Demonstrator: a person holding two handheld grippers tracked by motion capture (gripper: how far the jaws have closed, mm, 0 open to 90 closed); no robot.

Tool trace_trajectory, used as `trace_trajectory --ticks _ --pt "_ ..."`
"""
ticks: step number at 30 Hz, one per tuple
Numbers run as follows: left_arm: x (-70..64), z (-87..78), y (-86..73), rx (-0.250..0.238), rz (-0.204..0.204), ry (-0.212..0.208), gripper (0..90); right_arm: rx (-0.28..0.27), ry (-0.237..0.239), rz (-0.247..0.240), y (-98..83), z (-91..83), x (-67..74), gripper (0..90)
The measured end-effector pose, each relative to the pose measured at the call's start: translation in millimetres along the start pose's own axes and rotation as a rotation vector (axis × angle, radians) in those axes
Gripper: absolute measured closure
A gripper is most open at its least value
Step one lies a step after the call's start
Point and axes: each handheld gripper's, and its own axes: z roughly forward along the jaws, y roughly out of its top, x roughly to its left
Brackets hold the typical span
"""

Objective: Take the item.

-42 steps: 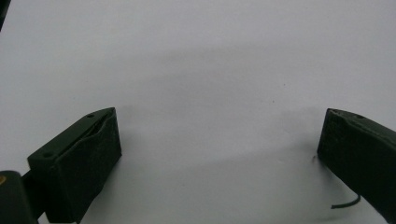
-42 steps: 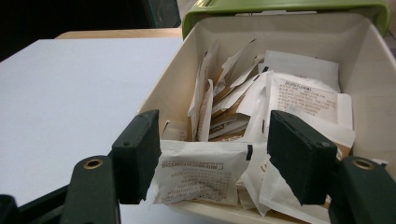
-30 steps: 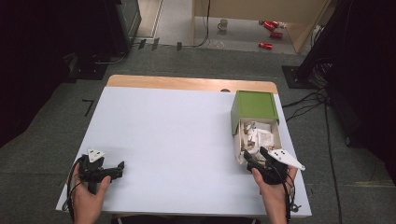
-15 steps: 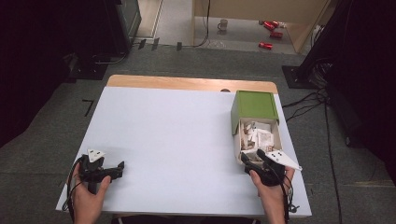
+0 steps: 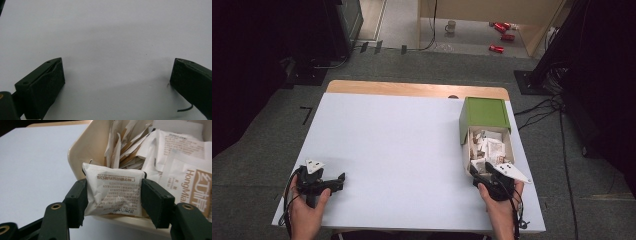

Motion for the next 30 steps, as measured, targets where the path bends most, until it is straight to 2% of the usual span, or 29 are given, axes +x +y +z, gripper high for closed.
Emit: trace_trajectory --ticks 7,12,30 --pt "-0.1 0.0 0.0 0.0 0.0 0.0 0.0 -0.034 -0.029 0.014 -0.3 -6.7 -5.5 44.0" --pt "-0.1 0.0 0.0 0.0 0.0 0.0 0.0 -0.052 -0.028 0.034 0.4 -10.0 -7.3 45.3" --pt "-0.1 0.0 0.0 0.0 0.0 0.0 0.0 -0.12 -0.014 0.018 21.9 -20.6 5.5 45.0"
